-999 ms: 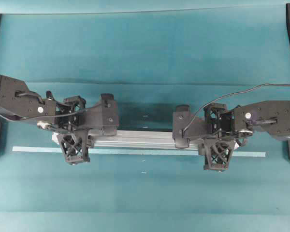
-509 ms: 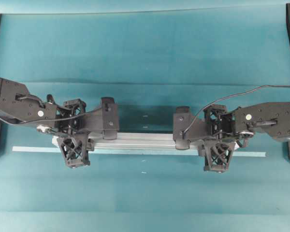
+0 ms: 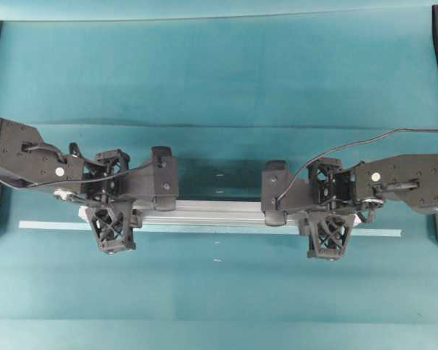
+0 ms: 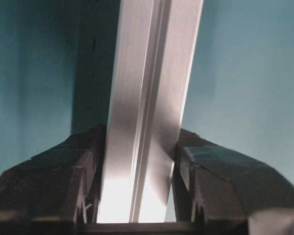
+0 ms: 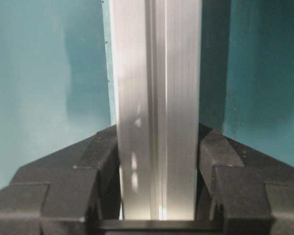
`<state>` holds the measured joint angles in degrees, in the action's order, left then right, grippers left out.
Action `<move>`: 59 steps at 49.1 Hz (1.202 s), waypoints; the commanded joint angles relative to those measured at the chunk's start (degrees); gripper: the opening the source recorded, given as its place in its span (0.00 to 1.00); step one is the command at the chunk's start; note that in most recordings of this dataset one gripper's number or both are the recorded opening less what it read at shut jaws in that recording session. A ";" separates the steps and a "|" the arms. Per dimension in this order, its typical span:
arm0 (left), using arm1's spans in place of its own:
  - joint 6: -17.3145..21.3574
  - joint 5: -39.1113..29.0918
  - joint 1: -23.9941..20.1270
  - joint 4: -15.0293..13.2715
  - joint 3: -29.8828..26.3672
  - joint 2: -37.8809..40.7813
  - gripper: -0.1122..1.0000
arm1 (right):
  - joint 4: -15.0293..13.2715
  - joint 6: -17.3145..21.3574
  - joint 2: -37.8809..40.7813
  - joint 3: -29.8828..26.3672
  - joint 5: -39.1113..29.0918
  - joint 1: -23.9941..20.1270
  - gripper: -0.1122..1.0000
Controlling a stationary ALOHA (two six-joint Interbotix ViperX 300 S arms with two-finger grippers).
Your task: Lift the metal rail with both hands.
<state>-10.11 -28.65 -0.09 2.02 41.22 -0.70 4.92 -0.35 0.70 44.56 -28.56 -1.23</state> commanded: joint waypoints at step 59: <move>1.32 0.44 -0.35 -0.18 1.23 -19.34 0.94 | 0.79 0.53 -21.80 -0.62 1.85 5.89 0.98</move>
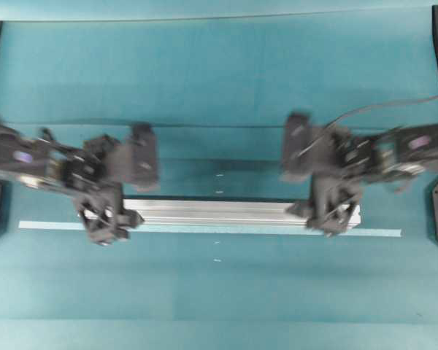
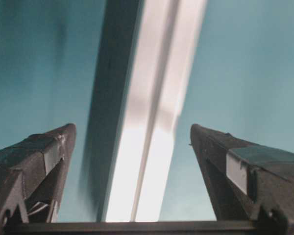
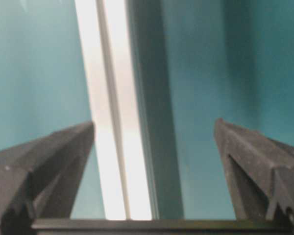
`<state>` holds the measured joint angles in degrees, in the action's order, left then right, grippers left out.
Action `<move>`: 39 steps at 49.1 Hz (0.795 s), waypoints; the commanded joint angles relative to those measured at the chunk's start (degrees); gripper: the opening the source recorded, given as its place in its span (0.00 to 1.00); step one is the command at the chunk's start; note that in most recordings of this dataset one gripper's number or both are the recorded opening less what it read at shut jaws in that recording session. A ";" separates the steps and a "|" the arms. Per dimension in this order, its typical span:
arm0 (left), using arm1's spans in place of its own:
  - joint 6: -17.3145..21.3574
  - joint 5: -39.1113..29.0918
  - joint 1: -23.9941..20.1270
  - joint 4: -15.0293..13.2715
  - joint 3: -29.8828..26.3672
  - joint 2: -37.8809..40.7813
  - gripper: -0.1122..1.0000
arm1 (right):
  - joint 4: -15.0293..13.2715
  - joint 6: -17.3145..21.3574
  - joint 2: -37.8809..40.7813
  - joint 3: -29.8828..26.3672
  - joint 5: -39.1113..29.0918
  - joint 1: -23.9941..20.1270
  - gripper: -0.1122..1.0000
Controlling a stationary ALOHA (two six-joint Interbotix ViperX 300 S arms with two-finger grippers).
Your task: Lift the metal rail with both hands.
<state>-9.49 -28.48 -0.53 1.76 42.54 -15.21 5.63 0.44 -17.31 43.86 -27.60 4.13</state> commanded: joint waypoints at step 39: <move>2.11 18.90 -0.53 0.09 5.36 -29.53 0.93 | 0.09 0.62 -35.60 8.96 11.51 1.76 0.98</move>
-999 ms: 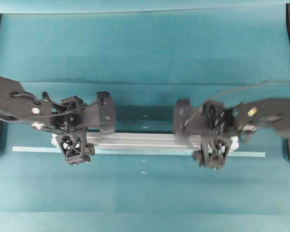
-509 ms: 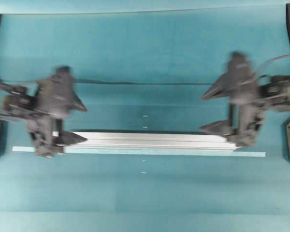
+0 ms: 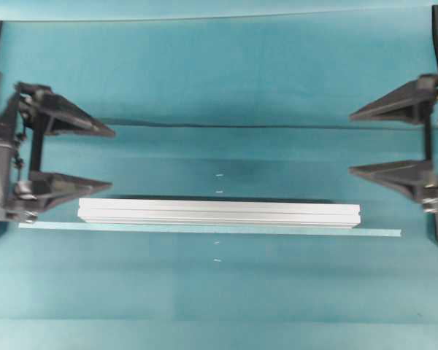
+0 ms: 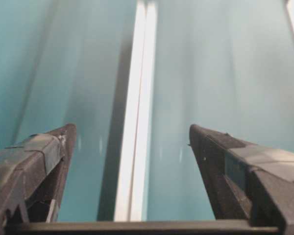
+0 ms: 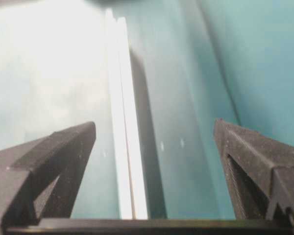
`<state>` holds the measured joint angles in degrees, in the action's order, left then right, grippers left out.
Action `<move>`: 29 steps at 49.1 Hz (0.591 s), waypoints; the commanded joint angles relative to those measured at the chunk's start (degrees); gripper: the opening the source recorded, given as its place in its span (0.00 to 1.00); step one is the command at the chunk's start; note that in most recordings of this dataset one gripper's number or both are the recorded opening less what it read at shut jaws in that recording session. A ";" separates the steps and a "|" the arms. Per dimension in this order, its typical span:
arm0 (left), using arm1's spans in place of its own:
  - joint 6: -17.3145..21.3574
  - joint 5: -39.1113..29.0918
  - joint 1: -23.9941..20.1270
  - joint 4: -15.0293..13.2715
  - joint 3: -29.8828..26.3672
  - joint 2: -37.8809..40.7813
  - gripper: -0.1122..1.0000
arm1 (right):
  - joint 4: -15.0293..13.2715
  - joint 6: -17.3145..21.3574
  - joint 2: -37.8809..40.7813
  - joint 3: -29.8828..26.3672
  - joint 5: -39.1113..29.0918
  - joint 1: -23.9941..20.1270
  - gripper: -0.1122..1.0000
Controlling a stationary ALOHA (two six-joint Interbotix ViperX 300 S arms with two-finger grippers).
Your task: Lift the metal rail with both hands.
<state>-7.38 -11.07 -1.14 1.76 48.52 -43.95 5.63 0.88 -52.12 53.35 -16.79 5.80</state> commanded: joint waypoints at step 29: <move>0.09 2.46 0.09 0.09 -0.35 -4.13 0.93 | 0.00 0.18 -2.99 -0.53 3.78 0.18 0.98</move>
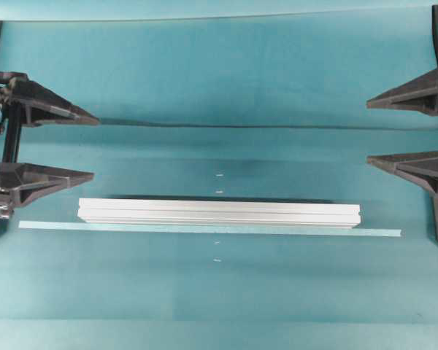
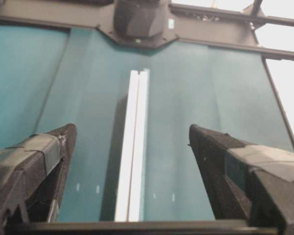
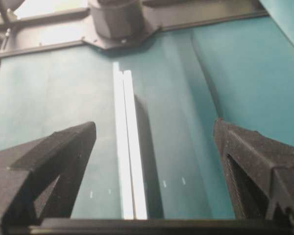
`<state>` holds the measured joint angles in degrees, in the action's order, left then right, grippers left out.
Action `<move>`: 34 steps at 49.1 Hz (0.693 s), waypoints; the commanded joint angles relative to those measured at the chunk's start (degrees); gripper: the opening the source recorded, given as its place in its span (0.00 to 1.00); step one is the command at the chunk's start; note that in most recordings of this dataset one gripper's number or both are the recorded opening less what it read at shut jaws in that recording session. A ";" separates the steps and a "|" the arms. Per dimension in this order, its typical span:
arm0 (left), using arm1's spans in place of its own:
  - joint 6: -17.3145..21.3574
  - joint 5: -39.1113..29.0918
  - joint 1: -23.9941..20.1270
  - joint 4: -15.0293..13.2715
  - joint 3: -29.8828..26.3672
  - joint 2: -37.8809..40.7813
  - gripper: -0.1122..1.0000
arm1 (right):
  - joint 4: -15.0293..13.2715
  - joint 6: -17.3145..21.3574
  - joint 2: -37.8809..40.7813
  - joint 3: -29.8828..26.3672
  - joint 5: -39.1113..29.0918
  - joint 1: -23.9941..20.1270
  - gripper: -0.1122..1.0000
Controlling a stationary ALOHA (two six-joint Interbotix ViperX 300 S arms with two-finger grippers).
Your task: Lift the metal rail with both hands.
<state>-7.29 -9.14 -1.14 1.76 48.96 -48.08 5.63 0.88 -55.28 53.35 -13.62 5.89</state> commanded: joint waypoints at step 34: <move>-0.09 0.53 0.09 0.09 -0.79 -0.09 0.93 | 0.09 0.18 0.00 -0.53 0.18 0.09 0.98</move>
<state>-7.29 -9.14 -1.14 1.67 48.96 -48.08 5.63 0.97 -55.46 53.35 -13.54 5.89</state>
